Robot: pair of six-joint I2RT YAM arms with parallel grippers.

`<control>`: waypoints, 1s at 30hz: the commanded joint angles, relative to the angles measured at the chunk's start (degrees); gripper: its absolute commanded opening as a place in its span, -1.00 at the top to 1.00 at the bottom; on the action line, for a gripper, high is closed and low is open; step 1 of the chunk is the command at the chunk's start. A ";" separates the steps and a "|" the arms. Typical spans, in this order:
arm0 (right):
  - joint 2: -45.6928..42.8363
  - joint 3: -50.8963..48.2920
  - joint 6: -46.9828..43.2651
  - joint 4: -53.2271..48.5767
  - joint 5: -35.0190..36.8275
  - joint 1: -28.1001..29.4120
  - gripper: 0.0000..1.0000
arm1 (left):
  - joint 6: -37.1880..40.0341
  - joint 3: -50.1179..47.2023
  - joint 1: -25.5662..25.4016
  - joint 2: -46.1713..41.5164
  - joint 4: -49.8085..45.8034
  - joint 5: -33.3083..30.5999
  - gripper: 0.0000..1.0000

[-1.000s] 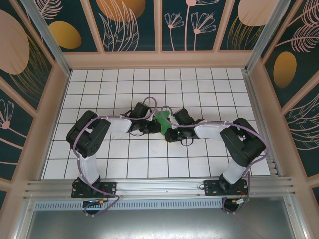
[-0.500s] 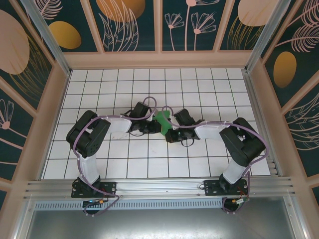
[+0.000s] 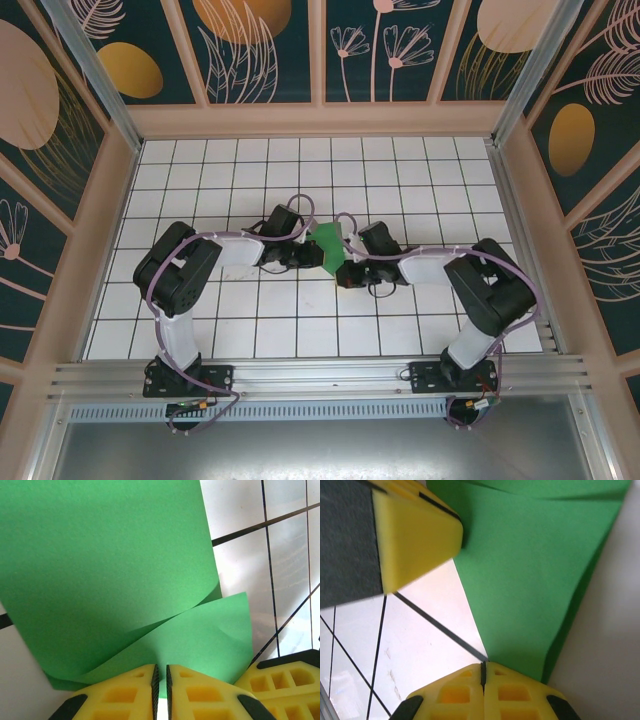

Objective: Fold a paper plane with a square sheet of paper (fold left side to right side)
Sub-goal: Third fold the triangle at the center of the table.

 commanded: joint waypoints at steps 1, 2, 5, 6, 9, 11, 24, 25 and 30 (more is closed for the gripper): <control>-2.04 -4.42 1.43 -5.47 -0.58 -0.47 0.98 | 0.76 -0.26 0.09 4.06 -4.22 -6.19 0.65; -2.72 -5.29 1.61 -5.30 -0.49 -0.59 0.99 | 0.84 -0.17 0.11 4.19 -4.29 -6.25 0.65; -4.59 -7.30 2.09 -5.22 -0.24 -1.32 1.00 | 0.84 0.01 0.09 4.52 -4.27 -6.26 0.65; -5.21 -7.58 2.19 -5.49 -0.14 -1.49 1.00 | 0.85 0.01 0.09 4.44 -4.26 -6.28 0.65; -8.58 -6.65 2.36 -7.46 -0.05 -1.61 1.00 | 0.85 0.10 0.09 4.23 -4.27 -6.31 0.65; -11.52 -5.24 2.70 -8.73 -0.40 -1.62 1.00 | 0.82 0.10 0.07 4.09 -4.27 -6.26 0.65; -4.77 2.54 6.49 -2.80 -0.04 -1.03 1.00 | 0.58 0.23 0.08 3.65 -4.49 -6.22 0.65; -3.75 3.11 6.45 -2.80 0.12 -1.05 1.00 | 0.58 0.19 0.03 3.63 -4.46 -6.30 0.65; -0.53 4.21 5.41 -4.83 1.40 -1.01 1.00 | 0.58 0.02 0.05 3.30 -4.54 -6.28 0.65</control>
